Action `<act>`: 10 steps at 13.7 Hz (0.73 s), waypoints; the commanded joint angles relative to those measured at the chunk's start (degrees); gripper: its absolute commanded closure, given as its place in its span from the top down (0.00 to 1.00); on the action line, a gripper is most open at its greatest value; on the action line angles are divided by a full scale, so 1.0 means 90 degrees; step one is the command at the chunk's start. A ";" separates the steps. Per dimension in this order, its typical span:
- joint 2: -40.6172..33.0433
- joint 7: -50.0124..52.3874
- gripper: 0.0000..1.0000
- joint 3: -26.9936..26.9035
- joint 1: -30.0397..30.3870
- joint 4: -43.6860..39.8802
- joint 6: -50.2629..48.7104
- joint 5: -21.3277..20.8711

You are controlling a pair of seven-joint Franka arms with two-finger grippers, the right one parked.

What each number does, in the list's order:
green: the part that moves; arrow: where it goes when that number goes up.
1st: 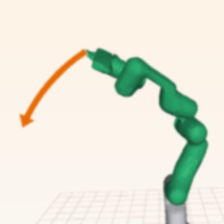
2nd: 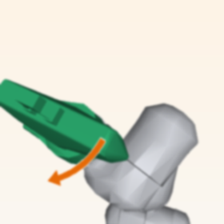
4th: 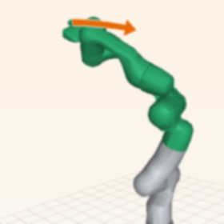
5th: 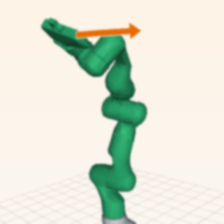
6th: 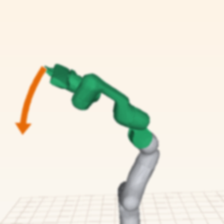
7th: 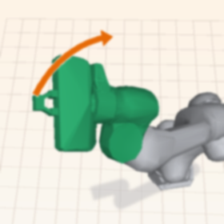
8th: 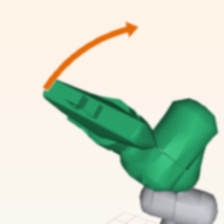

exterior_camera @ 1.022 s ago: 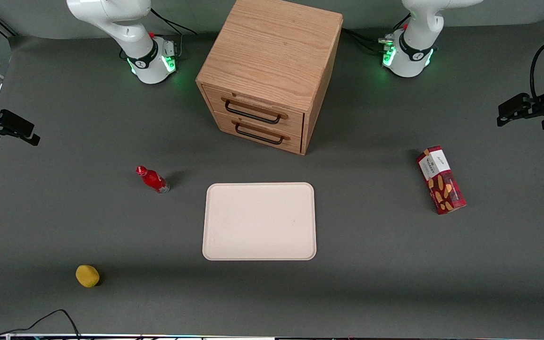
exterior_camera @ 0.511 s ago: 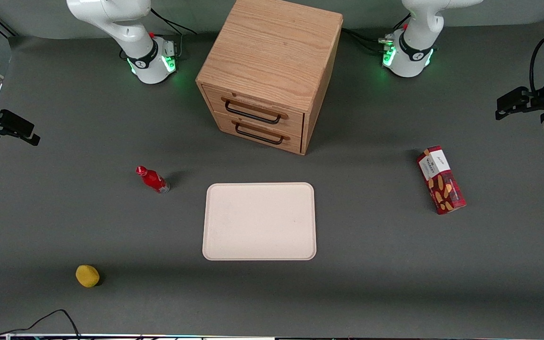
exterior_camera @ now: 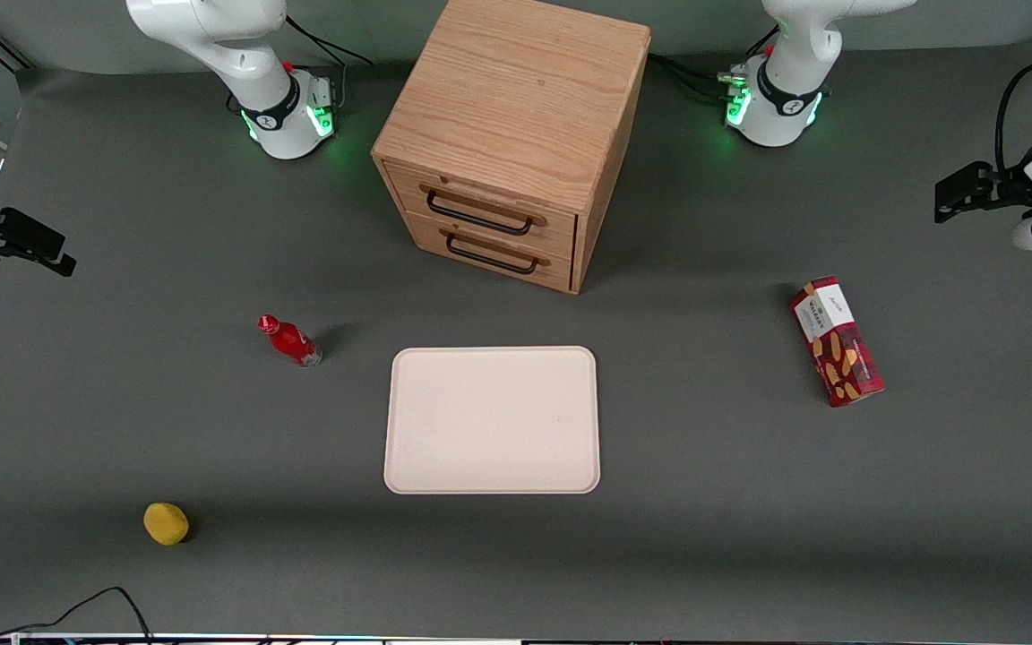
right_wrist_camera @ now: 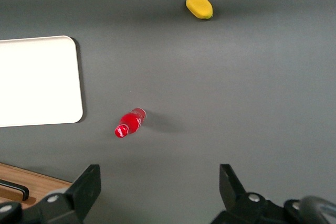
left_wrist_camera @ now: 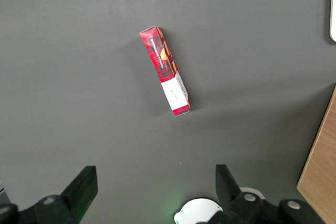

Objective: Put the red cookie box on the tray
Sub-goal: 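Move the left gripper down over the red plaid cookie box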

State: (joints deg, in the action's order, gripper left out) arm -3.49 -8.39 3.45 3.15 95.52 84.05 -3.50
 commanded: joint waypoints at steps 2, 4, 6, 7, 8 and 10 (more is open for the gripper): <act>0.0017 0.0091 1.00 -0.0022 0.0030 0.0390 0.0210 -0.0070; -0.0041 0.0490 1.00 -0.0013 -0.0018 0.0868 0.0630 -0.0080; -0.0032 0.0833 1.00 -0.0003 -0.0028 0.1289 0.1079 -0.0080; -0.0032 0.0969 1.00 -0.0003 -0.0019 0.1474 0.1275 -0.0051; -0.0022 0.1145 1.00 -0.0003 -0.0019 0.1660 0.1509 -0.0032; 0.0027 0.1467 1.00 -0.0003 -0.0028 0.2206 0.2239 -0.0022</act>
State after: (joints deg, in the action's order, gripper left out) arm -2.52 1.31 3.44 3.31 110.47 98.72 -3.53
